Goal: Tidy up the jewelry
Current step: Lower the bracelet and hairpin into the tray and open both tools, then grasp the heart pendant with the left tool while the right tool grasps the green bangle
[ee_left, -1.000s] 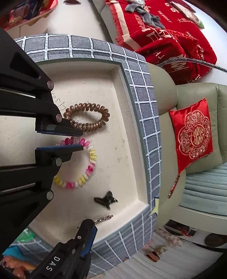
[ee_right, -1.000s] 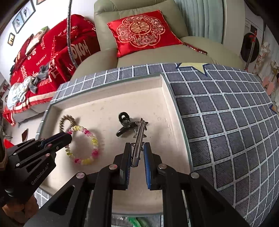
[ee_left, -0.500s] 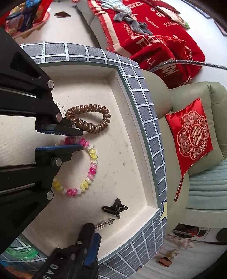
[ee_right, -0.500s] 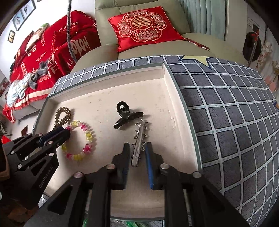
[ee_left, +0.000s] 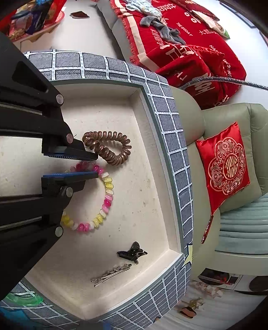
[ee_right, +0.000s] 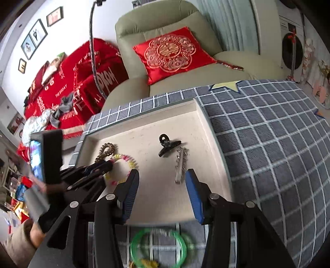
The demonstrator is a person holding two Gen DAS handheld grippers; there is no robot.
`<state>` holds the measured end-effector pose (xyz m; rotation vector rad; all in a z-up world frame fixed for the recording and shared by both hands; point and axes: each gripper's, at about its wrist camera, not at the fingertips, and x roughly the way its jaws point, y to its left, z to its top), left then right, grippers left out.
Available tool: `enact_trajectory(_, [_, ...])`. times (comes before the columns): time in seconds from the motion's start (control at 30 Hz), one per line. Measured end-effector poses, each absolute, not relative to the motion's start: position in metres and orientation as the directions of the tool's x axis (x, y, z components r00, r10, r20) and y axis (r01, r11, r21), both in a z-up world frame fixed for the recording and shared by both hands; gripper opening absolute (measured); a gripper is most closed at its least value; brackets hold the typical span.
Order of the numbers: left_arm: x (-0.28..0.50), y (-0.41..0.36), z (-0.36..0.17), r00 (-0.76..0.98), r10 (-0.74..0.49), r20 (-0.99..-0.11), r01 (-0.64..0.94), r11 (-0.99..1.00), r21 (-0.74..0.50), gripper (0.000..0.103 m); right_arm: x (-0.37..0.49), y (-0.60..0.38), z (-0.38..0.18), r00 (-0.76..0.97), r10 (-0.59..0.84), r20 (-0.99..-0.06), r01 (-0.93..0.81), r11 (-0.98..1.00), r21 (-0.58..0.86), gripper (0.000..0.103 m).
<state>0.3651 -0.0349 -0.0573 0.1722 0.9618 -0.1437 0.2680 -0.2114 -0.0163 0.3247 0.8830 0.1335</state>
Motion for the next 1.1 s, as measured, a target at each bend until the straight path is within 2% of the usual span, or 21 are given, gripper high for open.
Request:
enact_trajectory(0.03, [0.365,-0.034,-0.056,0.566,-0.046,-0.823,0.193,0.978,0.078,0.102,0.261,-0.213,-0.014,0.635,0.249,-0.731,0.023,0.94,0.34,0.051])
enact_trajectory(0.17, [0.357,-0.032,-0.043,0.619,-0.051,-0.784,0.182,0.98,0.079,0.103,0.235,-0.227,-0.008,0.653,0.245,-0.716,0.057,0.927,0.369,0.051])
enact_trajectory(0.27, [0.35,-0.031,-0.033,0.633,-0.055,-0.772,0.179,0.981,0.077,0.103,0.219,-0.232,-0.006,0.659,0.234,-0.715,0.078,0.924,0.375,0.063])
enact_trajectory(0.33, [0.342,-0.03,-0.026,0.649,-0.056,-0.759,0.182,0.98,0.084,0.103,0.209,-0.234,-0.007,0.66,0.242,-0.711,0.08,0.919,0.386,0.078])
enact_trajectory(0.4, [0.328,-0.027,-0.017,0.668,-0.056,-0.742,0.187,0.978,0.096,0.103,0.198,-0.236,-0.006,0.67,0.239,-0.703,0.084,0.916,0.392,0.086])
enact_trajectory(0.57, [0.291,-0.016,-0.002,0.697,-0.087,-0.712,0.213,0.973,0.089,0.103,0.173,-0.237,-0.001,0.702,0.227,-0.675,0.082,0.915,0.394,0.09])
enact_trajectory(0.7, [0.264,-0.009,0.001,0.669,-0.157,-0.727,0.267,0.963,0.038,0.103,0.153,-0.24,0.003,0.718,0.228,-0.658,0.091,0.906,0.413,0.09])
enact_trajectory(0.83, [0.233,-0.006,-0.003,0.644,-0.187,-0.742,0.293,0.956,0.013,0.103,0.144,-0.239,0.0,0.661,0.27,-0.7,0.08,0.902,0.424,0.09])
enact_trajectory(1.1, [0.184,-0.01,-0.028,0.607,-0.195,-0.771,0.333,0.943,0.024,0.103,0.124,-0.239,-0.019,0.606,0.262,-0.751,0.116,0.905,0.41,0.09])
